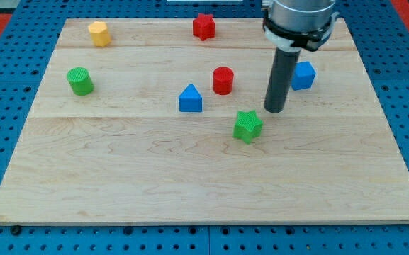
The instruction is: Move the green star towards the bottom left
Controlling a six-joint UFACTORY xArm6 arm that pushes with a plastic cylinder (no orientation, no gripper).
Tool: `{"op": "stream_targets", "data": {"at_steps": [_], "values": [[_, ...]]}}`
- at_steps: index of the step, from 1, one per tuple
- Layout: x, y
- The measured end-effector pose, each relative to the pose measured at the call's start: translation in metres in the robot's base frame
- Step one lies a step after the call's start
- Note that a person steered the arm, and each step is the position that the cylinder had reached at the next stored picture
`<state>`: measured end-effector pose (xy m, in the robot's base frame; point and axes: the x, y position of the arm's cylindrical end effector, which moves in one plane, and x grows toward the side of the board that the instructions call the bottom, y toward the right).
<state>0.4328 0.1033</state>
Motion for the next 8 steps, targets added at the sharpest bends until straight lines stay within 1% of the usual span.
{"op": "stream_targets", "data": {"at_steps": [2,3,4,5,6,7,8], "values": [[0.037,-0.044],[0.046,-0.085],[0.078,-0.105],[0.115,-0.101],[0.123,-0.120],[0.122,-0.174],[0.099,-0.238]]}}
